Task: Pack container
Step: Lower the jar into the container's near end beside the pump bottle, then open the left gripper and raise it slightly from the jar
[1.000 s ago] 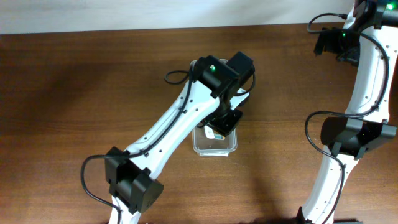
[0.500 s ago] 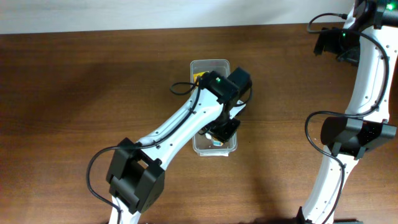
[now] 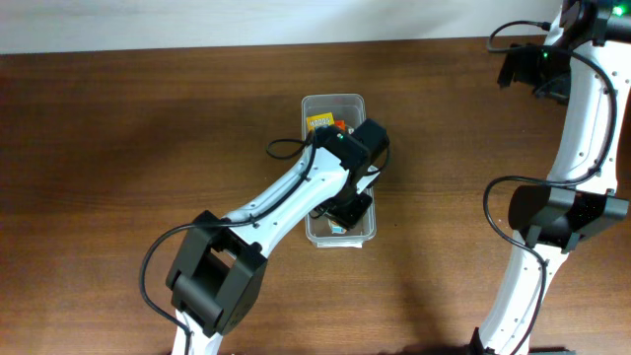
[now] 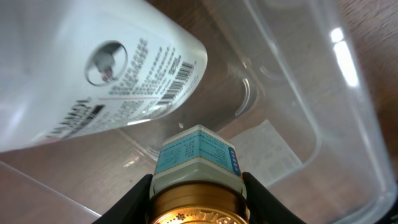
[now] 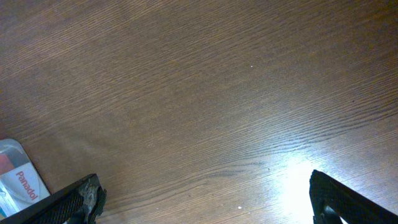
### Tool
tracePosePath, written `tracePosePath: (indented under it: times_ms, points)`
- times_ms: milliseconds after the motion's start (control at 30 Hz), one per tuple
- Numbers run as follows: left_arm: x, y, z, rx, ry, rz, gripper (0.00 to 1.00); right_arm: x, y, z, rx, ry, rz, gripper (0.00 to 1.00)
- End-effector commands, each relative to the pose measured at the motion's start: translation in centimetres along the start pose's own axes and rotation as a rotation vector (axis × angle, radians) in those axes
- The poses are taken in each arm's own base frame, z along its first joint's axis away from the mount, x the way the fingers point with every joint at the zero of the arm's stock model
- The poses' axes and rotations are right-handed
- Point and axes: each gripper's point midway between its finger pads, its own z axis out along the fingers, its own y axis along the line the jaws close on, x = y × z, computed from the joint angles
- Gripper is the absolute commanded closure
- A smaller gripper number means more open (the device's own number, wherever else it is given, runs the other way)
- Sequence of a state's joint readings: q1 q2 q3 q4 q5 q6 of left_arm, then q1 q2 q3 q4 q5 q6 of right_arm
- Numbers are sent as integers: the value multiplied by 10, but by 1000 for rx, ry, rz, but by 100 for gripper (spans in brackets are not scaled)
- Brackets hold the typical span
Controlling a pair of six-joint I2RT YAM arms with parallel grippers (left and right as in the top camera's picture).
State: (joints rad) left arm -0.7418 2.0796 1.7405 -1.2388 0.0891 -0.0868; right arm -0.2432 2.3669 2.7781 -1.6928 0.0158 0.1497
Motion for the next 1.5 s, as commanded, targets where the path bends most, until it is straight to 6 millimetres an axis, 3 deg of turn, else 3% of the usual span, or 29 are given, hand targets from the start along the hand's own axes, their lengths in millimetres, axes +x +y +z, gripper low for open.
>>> tracePosePath:
  times_ms: [0,500,533,567,600,733,1467]
  points:
    - [0,3,0,-7,-3,9,70,2,1,-3,-5,1,1,2]
    - [-1,3,0,-7,-6,10,69,2,1,-3,-5,1,0,2]
    - [-1,3,0,-7,-6,10,68,2,1,-3,-5,1,1,2]
    - [-1,3,0,-7,-7,10,55,2,1,-3,-5,1,1,2]
    - [-1,3,0,-7,-7,10,51,2,1,-3,-5,1,1,2]
    - [-1,3,0,-7,-7,10,58,2,1,-3,-5,1,1,2]
    - [-8,5,-6,-24,-36,12,58,2,1,-3,-5,1,1,2]
